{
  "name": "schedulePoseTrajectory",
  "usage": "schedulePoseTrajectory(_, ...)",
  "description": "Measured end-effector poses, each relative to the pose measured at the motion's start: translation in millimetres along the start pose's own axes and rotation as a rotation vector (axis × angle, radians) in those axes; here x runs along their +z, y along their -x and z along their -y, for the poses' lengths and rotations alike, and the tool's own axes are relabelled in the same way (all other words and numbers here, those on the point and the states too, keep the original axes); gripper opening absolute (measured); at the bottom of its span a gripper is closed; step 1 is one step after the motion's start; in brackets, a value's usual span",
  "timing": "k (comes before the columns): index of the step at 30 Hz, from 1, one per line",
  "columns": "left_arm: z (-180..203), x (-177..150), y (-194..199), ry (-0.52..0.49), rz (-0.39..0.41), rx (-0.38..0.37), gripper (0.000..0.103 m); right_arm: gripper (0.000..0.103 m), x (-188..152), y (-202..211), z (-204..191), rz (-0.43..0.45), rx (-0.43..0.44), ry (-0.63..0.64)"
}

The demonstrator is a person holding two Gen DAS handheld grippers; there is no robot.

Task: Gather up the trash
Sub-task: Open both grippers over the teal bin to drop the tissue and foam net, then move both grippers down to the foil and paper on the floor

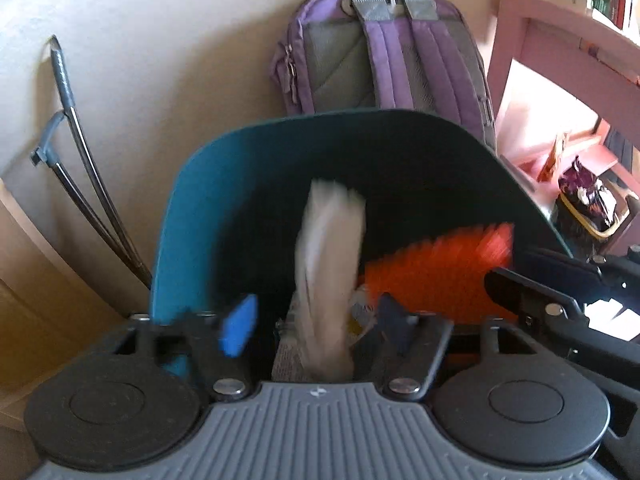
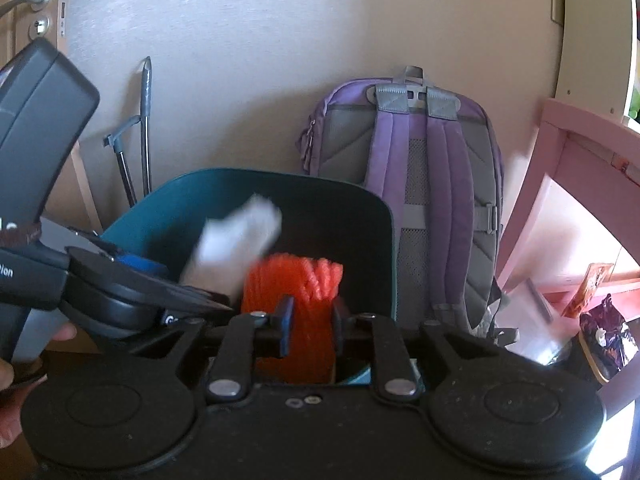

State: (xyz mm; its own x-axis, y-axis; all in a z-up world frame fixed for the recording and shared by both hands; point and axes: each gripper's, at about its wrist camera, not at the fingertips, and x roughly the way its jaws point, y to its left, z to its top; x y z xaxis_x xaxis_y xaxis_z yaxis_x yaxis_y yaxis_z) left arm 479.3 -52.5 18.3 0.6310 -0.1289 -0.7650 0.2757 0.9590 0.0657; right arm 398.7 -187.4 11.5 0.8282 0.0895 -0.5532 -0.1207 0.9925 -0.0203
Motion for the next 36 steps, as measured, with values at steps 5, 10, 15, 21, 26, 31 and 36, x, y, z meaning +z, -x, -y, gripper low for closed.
schedulePoseTrajectory(5,-2.9,-1.4,13.4,0.023,0.005,-0.019,0.071,0.034,-0.3,11.8,4.0,0.008,-0.002,-0.010)
schedulePoseTrajectory(10,-1.3,-5.4,36.3,0.020,0.038,-0.020,0.071,0.040,0.5,34.6,6.0,0.031,0.010,-0.015)
schedulePoseTrajectory(15,0.9,-13.4,65.8,0.012,0.076,-0.030,0.071,0.044,-0.1,61.0,4.3,0.050,0.022,-0.006)
schedulePoseTrajectory(21,-2.5,-32.4,101.5,0.017,0.112,-0.053,0.077,0.048,-10.1,94.8,2.3,0.053,0.058,-0.009)
schedulePoseTrajectory(26,-3.6,-56.9,129.5,0.008,0.150,-0.067,0.077,0.052,-24.8,120.2,-1.5,0.053,0.089,0.008)
schedulePoseTrajectory(31,-7.7,-89.4,152.9,0.010,0.177,-0.092,0.081,0.055,-47.2,141.3,-7.0,0.034,0.126,0.017)
schedulePoseTrajectory(36,-9.3,-127.1,158.2,0.000,0.165,-0.100,0.082,0.057,-78.9,149.3,-11.5,-0.015,0.166,0.010)
